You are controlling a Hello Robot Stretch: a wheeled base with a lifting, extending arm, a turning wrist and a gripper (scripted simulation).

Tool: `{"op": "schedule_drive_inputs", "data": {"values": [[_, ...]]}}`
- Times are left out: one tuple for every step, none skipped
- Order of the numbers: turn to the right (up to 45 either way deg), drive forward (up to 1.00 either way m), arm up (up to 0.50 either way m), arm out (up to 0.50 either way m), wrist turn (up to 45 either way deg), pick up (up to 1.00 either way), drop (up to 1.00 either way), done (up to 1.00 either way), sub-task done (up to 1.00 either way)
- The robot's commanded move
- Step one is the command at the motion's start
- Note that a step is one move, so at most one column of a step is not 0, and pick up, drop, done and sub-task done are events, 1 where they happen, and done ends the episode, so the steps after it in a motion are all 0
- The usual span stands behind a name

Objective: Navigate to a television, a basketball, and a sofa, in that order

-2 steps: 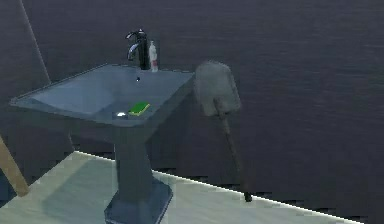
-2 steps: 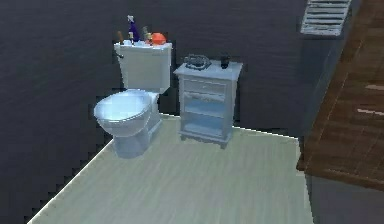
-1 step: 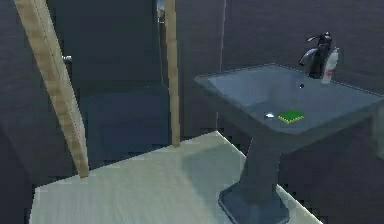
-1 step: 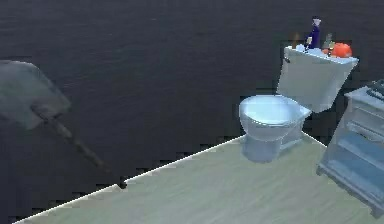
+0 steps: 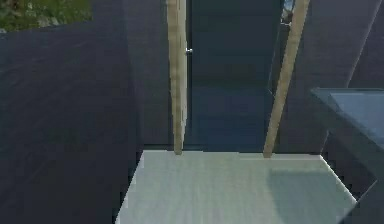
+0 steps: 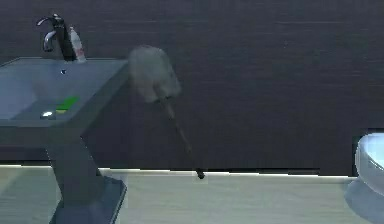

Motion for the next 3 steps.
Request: {"op": "schedule_drive_inputs", "data": {"values": [[0.0, 1.00, 0.00, 0.00, 0.0, 0.00, 0.00, 0.00, 0.00], [0.0, 0.20, 0.00, 0.00, 0.0, 0.00, 0.00, 0.00, 0.00], [39.0, 0.00, 0.00, 0.00, 0.0, 0.00, 0.00, 0.00, 0.00]]}}
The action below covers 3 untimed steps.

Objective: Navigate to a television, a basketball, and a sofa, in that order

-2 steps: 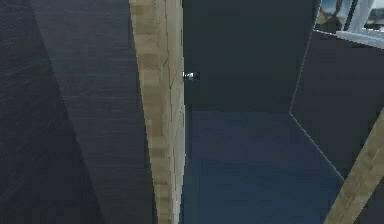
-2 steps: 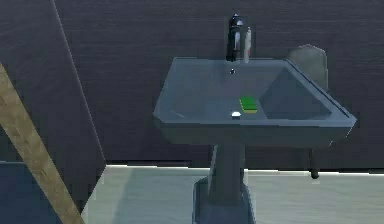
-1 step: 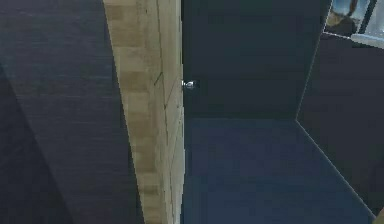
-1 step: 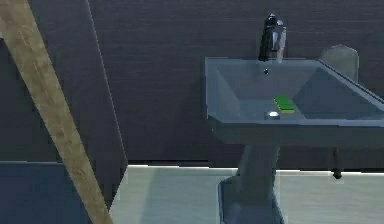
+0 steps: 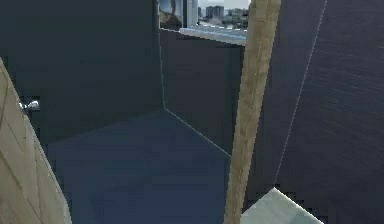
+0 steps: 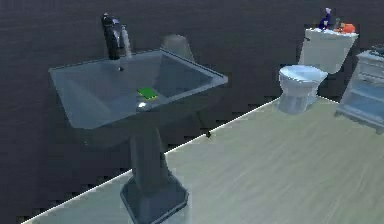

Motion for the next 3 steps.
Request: {"op": "schedule_drive_inputs", "data": {"values": [[0.0, 0.55, 0.00, 0.00, 0.0, 0.00, 0.00, 0.00, 0.00], [-36.0, 0.00, 0.00, 0.00, 0.0, 0.00, 0.00, 0.00, 0.00], [0.0, 0.85, 0.00, 0.00, 0.0, 0.00, 0.00, 0.00, 0.00]]}}
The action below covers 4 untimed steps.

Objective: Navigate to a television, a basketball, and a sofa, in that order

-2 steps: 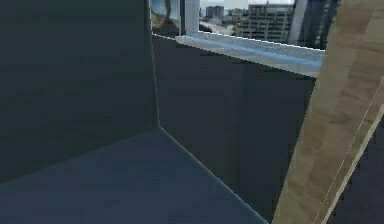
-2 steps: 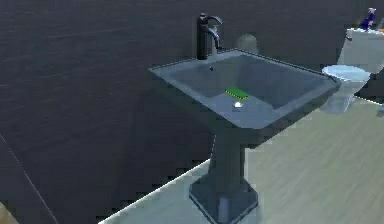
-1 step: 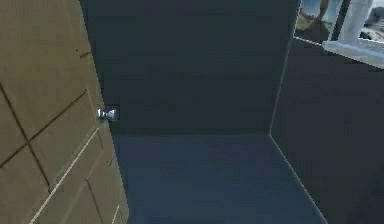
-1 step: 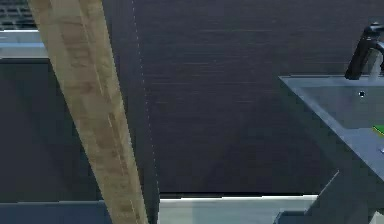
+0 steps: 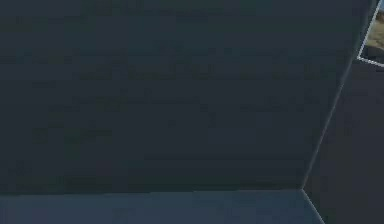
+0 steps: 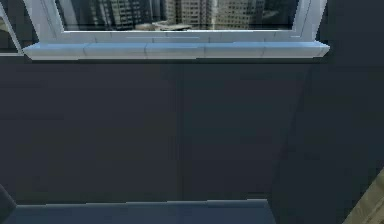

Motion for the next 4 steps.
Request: {"op": "schedule_drive_inputs", "data": {"values": [[-6.0, 0.00, 0.00, 0.00, 0.0, 0.00, 0.00, 0.00, 0.00], [0.0, 0.30, 0.00, 0.00, 0.0, 0.00, 0.00, 0.00, 0.00], [-27.0, 0.00, 0.00, 0.00, 0.0, 0.00, 0.00, 0.00, 0.00], [0.0, 0.45, 0.00, 0.00, 0.0, 0.00, 0.00, 0.00, 0.00]]}}
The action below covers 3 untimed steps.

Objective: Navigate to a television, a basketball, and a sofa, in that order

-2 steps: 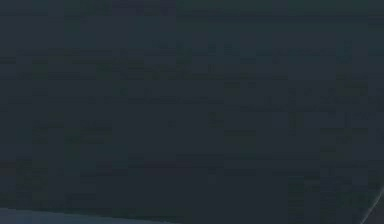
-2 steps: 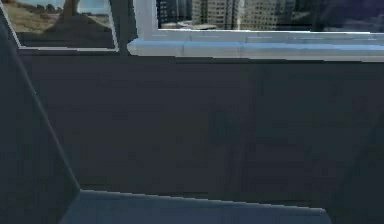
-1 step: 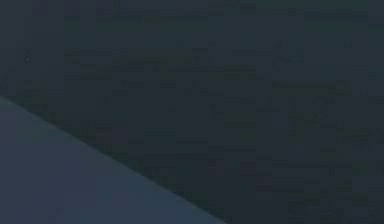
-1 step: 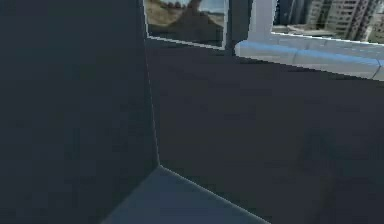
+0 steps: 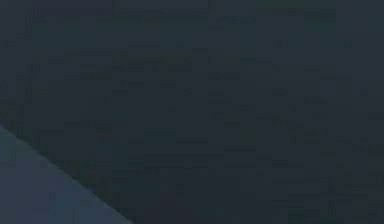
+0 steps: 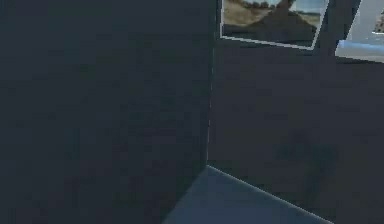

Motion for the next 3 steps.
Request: {"op": "schedule_drive_inputs", "data": {"values": [[-45.0, 0.00, 0.00, 0.00, 0.0, 0.00, 0.00, 0.00, 0.00], [-9.0, 0.00, 0.00, 0.00, 0.0, 0.00, 0.00, 0.00, 0.00], [0.0, 1.00, 0.00, 0.00, 0.0, 0.00, 0.00, 0.00, 0.00]]}}
